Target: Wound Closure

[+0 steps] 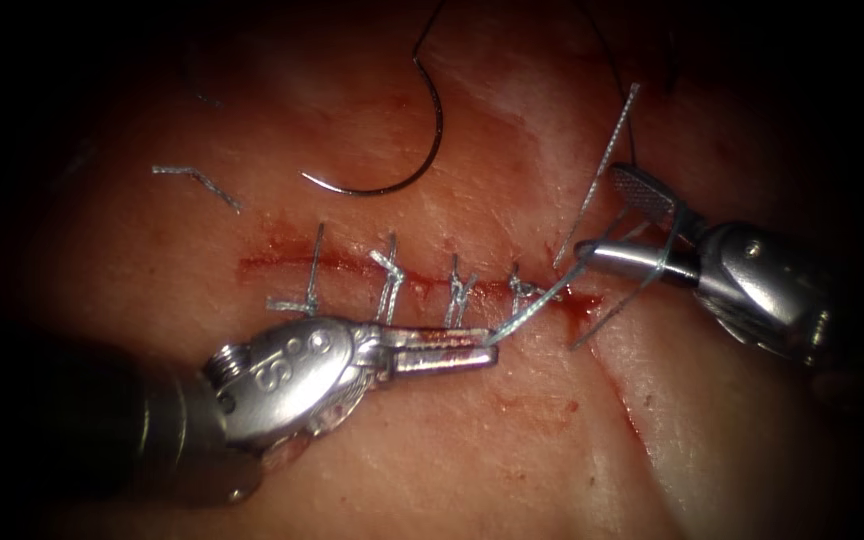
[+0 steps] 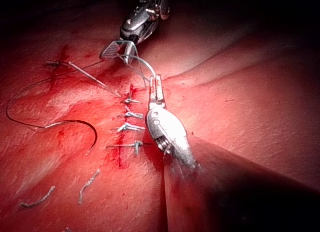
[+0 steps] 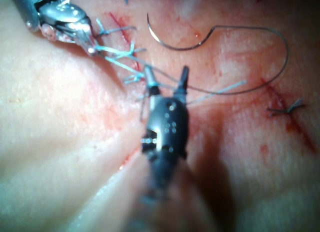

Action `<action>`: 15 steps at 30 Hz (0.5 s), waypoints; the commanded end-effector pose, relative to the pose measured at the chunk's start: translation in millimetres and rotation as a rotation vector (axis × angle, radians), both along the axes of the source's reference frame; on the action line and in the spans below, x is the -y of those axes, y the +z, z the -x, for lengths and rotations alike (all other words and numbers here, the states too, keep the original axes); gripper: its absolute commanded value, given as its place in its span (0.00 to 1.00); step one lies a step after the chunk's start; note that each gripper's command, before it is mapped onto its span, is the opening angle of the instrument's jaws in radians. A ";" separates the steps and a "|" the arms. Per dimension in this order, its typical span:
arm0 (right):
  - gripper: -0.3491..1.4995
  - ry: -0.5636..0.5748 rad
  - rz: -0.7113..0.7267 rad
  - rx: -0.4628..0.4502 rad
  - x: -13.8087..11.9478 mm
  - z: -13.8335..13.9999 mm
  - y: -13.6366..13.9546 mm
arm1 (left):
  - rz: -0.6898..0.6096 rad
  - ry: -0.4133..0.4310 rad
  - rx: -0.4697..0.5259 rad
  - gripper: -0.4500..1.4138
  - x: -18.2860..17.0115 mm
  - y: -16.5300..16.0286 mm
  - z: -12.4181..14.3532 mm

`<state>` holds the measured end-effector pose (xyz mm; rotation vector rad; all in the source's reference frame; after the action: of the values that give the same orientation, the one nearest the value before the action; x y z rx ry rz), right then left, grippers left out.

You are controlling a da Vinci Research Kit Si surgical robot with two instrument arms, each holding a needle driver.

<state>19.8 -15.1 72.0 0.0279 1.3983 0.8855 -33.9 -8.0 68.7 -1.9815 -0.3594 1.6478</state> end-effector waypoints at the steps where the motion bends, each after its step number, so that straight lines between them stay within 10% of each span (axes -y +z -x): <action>1: 0.59 0.000 -0.003 0.015 0.3 -0.7 1.0 | 0.002 0.002 0.004 0.00 0.7 0.4 0.8; 15: 0.73 0.068 -0.041 0.037 0.5 -0.3 1.7 | -0.004 -0.025 0.044 0.00 3.4 -1.6 3.4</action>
<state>19.3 -15.4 73.3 -0.0063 1.3513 0.9710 -37.0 -11.1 66.7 -2.0136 -0.3493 1.5884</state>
